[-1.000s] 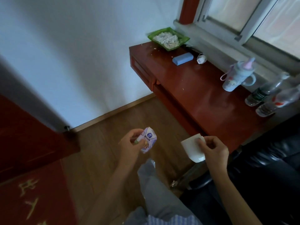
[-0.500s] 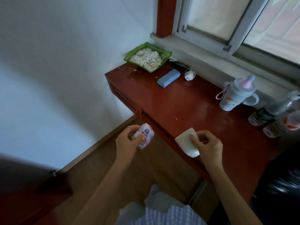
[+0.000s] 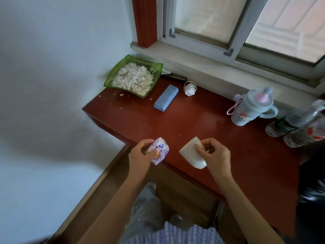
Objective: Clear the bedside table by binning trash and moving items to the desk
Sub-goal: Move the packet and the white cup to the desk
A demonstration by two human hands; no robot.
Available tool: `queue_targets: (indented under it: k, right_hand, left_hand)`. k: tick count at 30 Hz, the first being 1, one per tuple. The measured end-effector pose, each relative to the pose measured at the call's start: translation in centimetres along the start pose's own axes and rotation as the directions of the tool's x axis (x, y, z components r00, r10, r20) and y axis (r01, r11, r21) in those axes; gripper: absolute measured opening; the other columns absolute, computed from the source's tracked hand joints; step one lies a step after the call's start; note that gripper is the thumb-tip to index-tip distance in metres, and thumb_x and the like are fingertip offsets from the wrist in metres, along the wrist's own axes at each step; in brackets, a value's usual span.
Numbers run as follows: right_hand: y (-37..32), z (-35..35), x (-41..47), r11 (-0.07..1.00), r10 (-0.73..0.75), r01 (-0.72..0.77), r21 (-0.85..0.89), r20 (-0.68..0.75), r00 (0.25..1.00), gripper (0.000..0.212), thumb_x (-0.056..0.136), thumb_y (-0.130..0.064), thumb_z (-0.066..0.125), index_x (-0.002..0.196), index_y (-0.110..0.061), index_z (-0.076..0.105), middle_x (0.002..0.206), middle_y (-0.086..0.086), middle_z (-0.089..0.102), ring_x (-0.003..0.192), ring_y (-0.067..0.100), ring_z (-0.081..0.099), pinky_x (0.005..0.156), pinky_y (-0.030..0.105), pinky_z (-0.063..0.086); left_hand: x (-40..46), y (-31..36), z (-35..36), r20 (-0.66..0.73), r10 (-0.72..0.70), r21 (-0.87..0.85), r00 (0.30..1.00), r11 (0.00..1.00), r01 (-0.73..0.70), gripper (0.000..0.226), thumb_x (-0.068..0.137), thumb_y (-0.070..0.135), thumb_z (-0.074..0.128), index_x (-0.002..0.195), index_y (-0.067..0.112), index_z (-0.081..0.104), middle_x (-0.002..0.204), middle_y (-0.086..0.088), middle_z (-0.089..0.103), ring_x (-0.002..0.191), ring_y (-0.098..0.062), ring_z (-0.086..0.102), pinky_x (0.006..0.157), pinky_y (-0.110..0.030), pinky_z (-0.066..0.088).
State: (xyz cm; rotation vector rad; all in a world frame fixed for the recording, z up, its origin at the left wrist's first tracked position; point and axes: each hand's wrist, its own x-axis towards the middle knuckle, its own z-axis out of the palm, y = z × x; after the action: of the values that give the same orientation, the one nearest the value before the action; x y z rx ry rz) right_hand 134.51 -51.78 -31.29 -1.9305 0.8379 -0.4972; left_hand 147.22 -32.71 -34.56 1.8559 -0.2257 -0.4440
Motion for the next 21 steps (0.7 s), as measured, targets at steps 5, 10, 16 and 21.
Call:
queue_targets:
  k: [5,10,16,21]
  right_hand:
    - [-1.1,2.7,2.5,0.996,0.065,-0.073,-0.047,-0.154,0.986,0.011,0.077,-0.013,0.078,0.076,-0.017,0.067,0.065,-0.012,0.059,0.056,0.0,0.051,0.052,0.013,0.039]
    - [-2.0,4.4,4.0,0.98,0.168,-0.191,-0.049,-0.302,0.938,0.01,0.077,-0.015,0.076,0.078,-0.018,0.067,0.069,-0.012,0.062,0.06,-0.001,0.053,0.054,0.016,0.041]
    - [-2.2,5.1,5.1,0.953,0.278,-0.302,0.004,-0.402,0.873,0.008,0.078,-0.015,0.075,0.078,-0.019,0.067,0.069,-0.01,0.063,0.058,0.003,0.053,0.055,0.021,0.043]
    - [-1.5,4.6,7.0,0.935,0.332,-0.352,0.031,-0.418,0.846,0.01,0.078,-0.016,0.074,0.075,-0.022,0.067,0.068,-0.008,0.064,0.059,0.002,0.053,0.056,0.024,0.044]
  left_hand:
    - [8.1,0.6,-0.5,0.158,0.034,0.008,0.987,0.999,-0.036,0.026,0.082,0.01,0.067,0.104,0.024,0.066,0.098,0.005,0.07,0.089,-0.012,0.068,0.07,-0.034,0.059]
    - [13.9,0.6,0.7,0.242,-0.003,0.02,0.97,1.0,-0.003,0.031,0.077,0.008,0.067,0.093,0.035,0.067,0.093,0.004,0.071,0.087,-0.017,0.068,0.074,-0.044,0.058]
    - [17.7,0.9,4.5,0.279,-0.102,-0.005,0.955,0.994,0.107,0.027,0.077,0.005,0.067,0.093,0.026,0.068,0.092,0.0,0.071,0.085,-0.018,0.069,0.076,-0.046,0.058]
    - [20.4,1.0,8.4,0.264,-0.127,-0.019,0.956,0.99,0.137,0.029,0.078,0.002,0.066,0.1,0.019,0.066,0.095,-0.002,0.07,0.088,-0.018,0.068,0.076,-0.045,0.058]
